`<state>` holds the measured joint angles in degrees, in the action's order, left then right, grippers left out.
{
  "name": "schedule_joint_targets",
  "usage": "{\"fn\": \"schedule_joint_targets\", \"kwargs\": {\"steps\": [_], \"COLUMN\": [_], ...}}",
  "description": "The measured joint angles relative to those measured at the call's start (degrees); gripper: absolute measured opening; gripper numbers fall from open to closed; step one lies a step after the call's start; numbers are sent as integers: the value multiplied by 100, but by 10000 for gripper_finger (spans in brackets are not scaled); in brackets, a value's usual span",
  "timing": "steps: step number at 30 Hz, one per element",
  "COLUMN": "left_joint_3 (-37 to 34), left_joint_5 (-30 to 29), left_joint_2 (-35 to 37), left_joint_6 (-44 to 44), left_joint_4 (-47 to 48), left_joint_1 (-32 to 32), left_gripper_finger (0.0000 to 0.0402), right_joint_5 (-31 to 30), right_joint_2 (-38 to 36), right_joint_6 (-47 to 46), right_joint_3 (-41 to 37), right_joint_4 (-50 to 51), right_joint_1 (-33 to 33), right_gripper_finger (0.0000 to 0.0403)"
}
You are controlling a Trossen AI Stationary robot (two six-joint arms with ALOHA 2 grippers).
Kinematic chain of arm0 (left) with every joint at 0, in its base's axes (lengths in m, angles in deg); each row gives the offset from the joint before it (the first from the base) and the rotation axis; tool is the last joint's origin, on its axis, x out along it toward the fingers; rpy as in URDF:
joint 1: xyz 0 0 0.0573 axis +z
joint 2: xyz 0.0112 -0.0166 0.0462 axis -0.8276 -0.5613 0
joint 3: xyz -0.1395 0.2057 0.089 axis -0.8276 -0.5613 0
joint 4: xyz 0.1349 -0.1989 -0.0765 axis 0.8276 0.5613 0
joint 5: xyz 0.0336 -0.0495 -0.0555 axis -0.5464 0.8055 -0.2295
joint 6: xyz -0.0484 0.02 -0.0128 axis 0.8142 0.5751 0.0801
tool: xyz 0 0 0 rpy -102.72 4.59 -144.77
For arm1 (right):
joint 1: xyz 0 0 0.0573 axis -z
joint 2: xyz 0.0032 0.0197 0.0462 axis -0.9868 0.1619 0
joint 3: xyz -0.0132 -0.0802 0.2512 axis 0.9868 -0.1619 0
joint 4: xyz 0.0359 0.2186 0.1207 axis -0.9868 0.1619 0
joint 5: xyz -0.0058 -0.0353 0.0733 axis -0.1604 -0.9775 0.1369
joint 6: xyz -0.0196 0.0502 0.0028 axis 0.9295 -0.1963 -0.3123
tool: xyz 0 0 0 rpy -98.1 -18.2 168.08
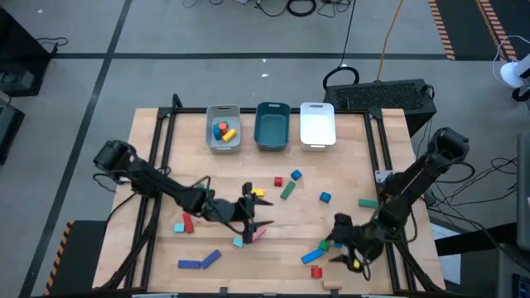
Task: Sort blocks by size
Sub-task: Put the brown cylinder block into the gray bin
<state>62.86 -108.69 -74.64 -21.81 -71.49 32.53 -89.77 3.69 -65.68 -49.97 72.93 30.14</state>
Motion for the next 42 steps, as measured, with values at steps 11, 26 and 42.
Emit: {"fn": "schedule_joint_targets", "kwargs": {"steps": [11,26,42], "left_joint_3": [124,476,476], "left_joint_5": [-849,-1161,-1160], "left_joint_2": [-800,-1244,-1243], "left_joint_6": [751,904,853], "left_joint_4": [-798,-926,-906], "left_joint_1": [-494,-571,-591], "left_gripper_finger": [253,253,253], "right_joint_5": [-11,-278,-737], "right_joint_2": [1791,2926,3251], "right_joint_6": [-36,-786,-1461], "right_joint_3": [1978,3322,3318], "right_joint_4": [1812,2647,2504], "right_joint_1": [-655,-1034,-1336], "right_gripper_finger": [318,318,318]}}
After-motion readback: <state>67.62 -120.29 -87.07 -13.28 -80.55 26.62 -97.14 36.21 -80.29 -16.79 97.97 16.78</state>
